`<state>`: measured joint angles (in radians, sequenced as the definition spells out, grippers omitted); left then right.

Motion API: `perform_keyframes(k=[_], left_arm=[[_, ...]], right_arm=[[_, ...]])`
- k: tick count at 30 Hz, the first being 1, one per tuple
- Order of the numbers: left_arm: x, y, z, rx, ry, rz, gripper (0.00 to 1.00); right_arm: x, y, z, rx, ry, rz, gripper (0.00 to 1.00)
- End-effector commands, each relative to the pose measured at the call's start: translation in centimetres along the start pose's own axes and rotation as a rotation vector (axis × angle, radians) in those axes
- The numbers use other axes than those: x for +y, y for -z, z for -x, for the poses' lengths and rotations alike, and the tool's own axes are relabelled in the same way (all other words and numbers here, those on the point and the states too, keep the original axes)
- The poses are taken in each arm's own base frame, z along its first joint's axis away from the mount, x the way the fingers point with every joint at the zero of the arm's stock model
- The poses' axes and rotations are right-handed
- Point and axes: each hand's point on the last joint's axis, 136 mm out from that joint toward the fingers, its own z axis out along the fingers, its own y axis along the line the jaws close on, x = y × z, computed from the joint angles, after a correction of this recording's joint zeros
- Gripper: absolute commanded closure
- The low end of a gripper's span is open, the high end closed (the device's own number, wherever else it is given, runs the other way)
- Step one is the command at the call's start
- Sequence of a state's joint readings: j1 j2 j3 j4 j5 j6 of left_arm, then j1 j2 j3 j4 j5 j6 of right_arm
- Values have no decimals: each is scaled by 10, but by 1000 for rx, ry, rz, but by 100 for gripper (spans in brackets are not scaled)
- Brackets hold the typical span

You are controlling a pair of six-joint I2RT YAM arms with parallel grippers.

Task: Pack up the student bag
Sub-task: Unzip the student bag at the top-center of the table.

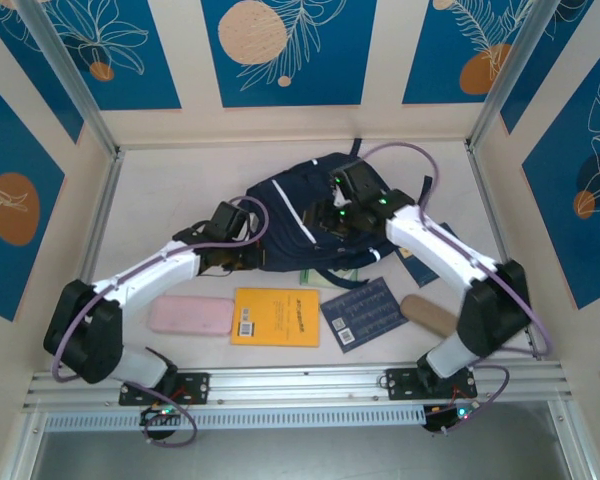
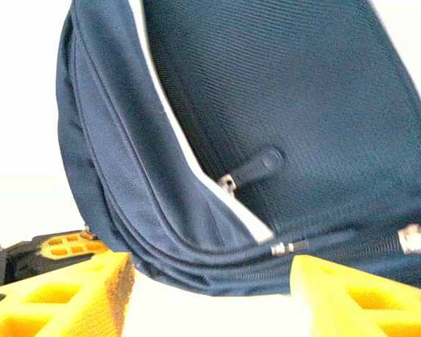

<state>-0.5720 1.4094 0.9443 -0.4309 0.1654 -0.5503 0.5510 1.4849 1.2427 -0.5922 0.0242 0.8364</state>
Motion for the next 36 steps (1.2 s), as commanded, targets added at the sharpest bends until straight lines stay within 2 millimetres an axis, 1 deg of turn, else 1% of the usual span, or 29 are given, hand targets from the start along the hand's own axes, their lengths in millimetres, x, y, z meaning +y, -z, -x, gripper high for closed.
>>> perform_keyframes(k=[1,2,3,4,6,8,10,11,12,13,15,16,17,20,21,22,24,26,27,28,29,30,34,36], left_arm=[[-44,28,11,-51,-41,-162,100],[-48,32,12,-54,-45,-172,100],[-53,36,12,-55,-47,-187,100],[-58,39,12,-53,-48,-203,100],[-66,41,10,-42,-48,-232,100],[-75,43,8,-33,-57,-253,100],[-83,45,6,-29,-70,-266,100],[-87,47,5,-28,-75,-276,100],[-91,48,3,-25,-81,-287,100],[-95,49,1,-18,-89,-297,100],[-101,51,-1,-9,-103,-309,100],[-103,52,-4,-2,-109,-312,100],[-105,52,-6,6,-112,-316,100],[-114,48,-15,38,-122,-340,100],[-118,46,-18,51,-124,-346,100],[-122,43,-19,59,-125,-352,100],[-125,36,-19,68,-120,-350,100],[-128,30,-16,63,-111,-353,100],[-129,28,-13,54,-109,-350,100],[-130,26,-9,43,-109,-346,100],[-131,25,-6,37,-109,-347,100],[-132,23,-4,32,-111,-348,100],[-136,17,-2,43,-116,-352,100],[-136,15,-1,44,-118,-351,100]], right_arm=[[-40,0,-29,16,-358,-59,24],[-43,0,-34,21,-395,-25,13],[-48,-3,-39,25,-440,3,5],[-51,-7,-40,27,-471,38,6],[-49,-15,-36,38,-477,95,8],[-49,-25,-31,59,-478,107,10],[-47,-37,-26,84,-488,119,16],[-43,-43,-21,89,-482,151,18],[-39,-50,-13,89,-452,192,22],[-40,-55,-6,89,-433,199,28],[-42,-62,13,72,-371,219,36],[-43,-64,23,69,-354,226,43],[-42,-64,31,62,-340,231,47],[-29,-59,57,51,-240,240,53],[-19,-56,64,47,-187,255,54],[-10,-51,69,47,-135,276,55],[-2,-43,75,25,-77,287,57],[-5,-32,77,-8,-54,242,57],[-13,-26,77,-30,-67,185,56],[-23,-20,75,-41,-96,128,52],[-29,-14,72,-44,-123,100,48],[-32,-8,67,-38,-157,87,47],[-36,11,41,-18,-319,115,40],[-36,13,27,-4,-391,126,39]])
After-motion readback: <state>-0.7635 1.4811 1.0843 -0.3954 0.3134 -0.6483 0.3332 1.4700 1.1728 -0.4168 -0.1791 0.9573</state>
